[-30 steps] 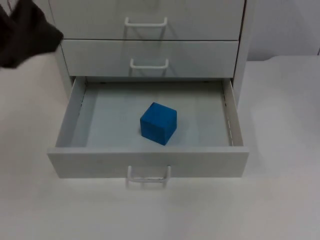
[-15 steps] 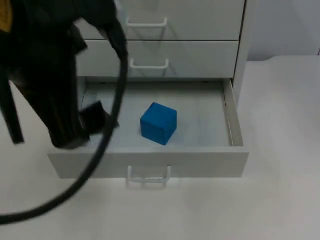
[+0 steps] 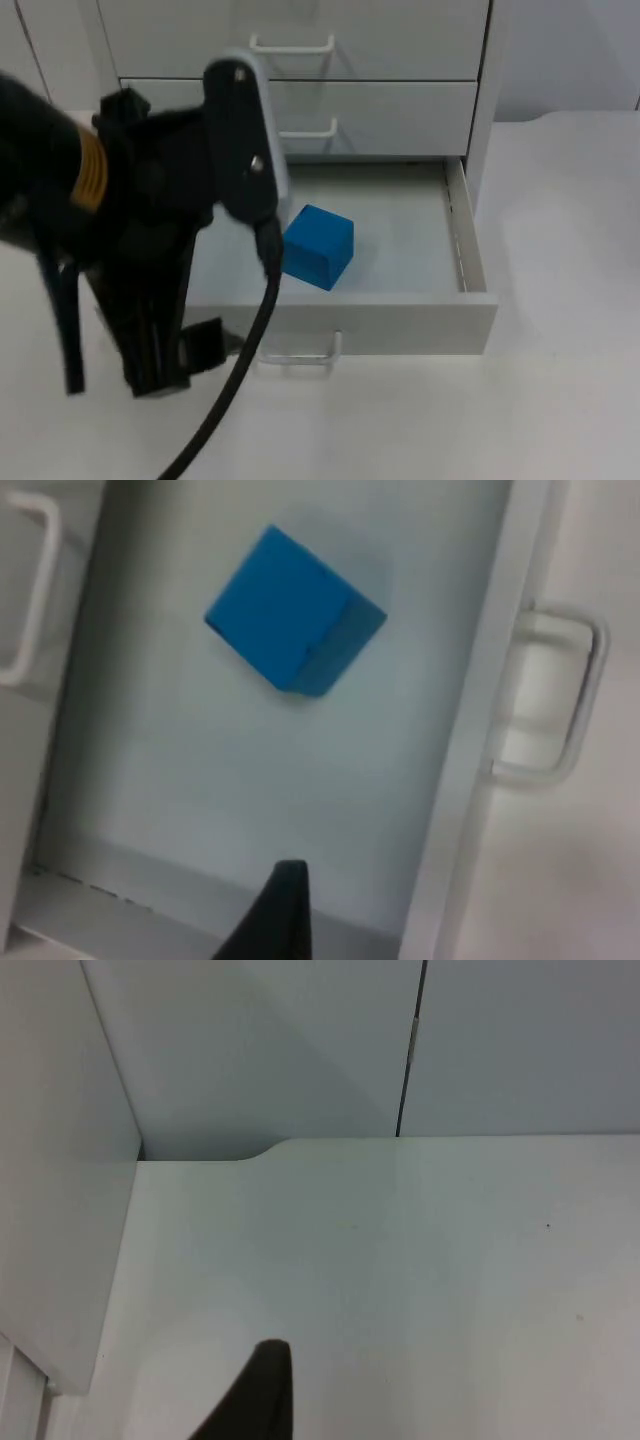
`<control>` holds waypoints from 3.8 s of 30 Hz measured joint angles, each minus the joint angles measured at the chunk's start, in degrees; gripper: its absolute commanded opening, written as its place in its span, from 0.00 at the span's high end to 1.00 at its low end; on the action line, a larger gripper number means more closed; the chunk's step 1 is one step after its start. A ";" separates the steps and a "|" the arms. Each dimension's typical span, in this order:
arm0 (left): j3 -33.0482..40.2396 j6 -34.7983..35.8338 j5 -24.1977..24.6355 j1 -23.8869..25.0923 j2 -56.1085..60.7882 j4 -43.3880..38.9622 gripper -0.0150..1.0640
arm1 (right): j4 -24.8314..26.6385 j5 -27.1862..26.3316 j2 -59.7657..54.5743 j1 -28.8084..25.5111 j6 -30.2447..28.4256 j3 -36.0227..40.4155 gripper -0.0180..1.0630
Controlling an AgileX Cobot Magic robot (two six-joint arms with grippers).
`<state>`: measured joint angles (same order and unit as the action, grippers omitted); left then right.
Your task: Open the drawer with the left hand, place the block into the drawer with the right hand, then close the drawer with the left hand.
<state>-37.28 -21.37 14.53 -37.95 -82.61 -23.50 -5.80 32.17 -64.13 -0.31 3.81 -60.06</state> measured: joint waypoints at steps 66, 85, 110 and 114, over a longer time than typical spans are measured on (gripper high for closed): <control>7.04 88.06 17.89 -11.73 -16.12 -76.32 0.99 | 0.00 -0.09 0.00 0.00 0.00 0.00 0.01; 6.84 92.96 10.84 -16.46 -21.43 -76.32 0.99 | 0.00 -0.09 0.00 0.00 0.00 0.00 0.01; -3.58 81.55 7.65 -16.46 -29.61 -76.32 0.99 | 0.00 -0.09 0.00 0.00 0.00 0.00 0.01; -4.54 80.64 6.66 -15.59 -30.00 -76.32 0.99 | 0.00 -0.09 0.00 0.00 0.00 0.00 0.01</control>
<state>-41.81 59.27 21.18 -53.54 -112.61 -99.82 -5.80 32.08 -64.13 -0.31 3.81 -60.06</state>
